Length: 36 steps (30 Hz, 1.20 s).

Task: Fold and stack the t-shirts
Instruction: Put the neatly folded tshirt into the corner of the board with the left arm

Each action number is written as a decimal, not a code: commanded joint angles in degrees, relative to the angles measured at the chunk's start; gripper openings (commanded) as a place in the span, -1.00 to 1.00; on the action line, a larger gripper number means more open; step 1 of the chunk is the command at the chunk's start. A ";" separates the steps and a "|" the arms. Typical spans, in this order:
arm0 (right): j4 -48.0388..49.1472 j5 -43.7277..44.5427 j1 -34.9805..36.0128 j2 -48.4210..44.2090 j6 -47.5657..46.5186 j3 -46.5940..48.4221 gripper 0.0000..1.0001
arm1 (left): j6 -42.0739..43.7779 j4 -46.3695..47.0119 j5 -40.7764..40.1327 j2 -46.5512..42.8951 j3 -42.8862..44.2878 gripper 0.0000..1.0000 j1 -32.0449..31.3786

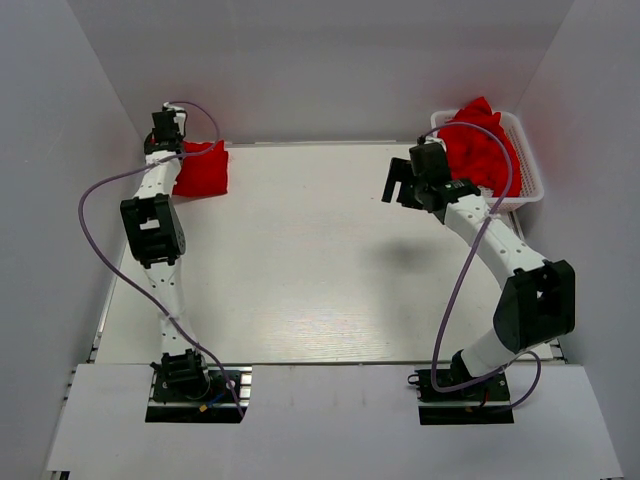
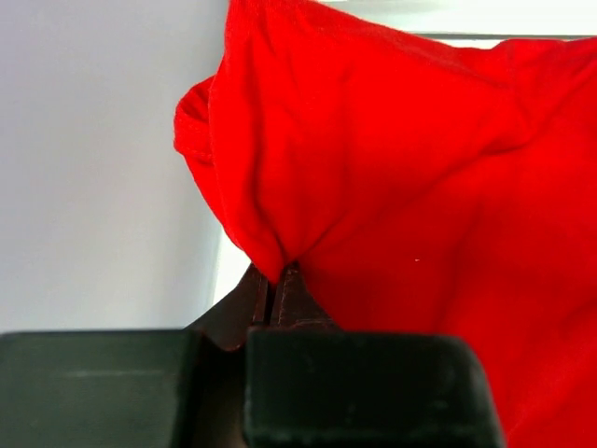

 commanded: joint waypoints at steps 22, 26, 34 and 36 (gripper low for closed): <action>-0.69 -2.88 -0.23 -1.39 0.05 1.40 0.81 | -9.38 -6.02 16.55 -12.15 1.60 1.00 -1.72; -1.04 -4.03 -0.32 -2.53 1.28 -1.23 0.81 | -16.29 -8.65 20.28 -19.28 -5.97 1.00 -5.92; -1.14 -4.38 -0.06 -10.60 2.16 -11.34 0.81 | -31.43 2.03 27.46 -41.67 -40.92 1.00 -21.04; -0.09 -5.16 -0.06 -12.10 1.98 -15.73 0.81 | -32.15 6.00 27.48 -48.34 -50.26 1.00 -27.81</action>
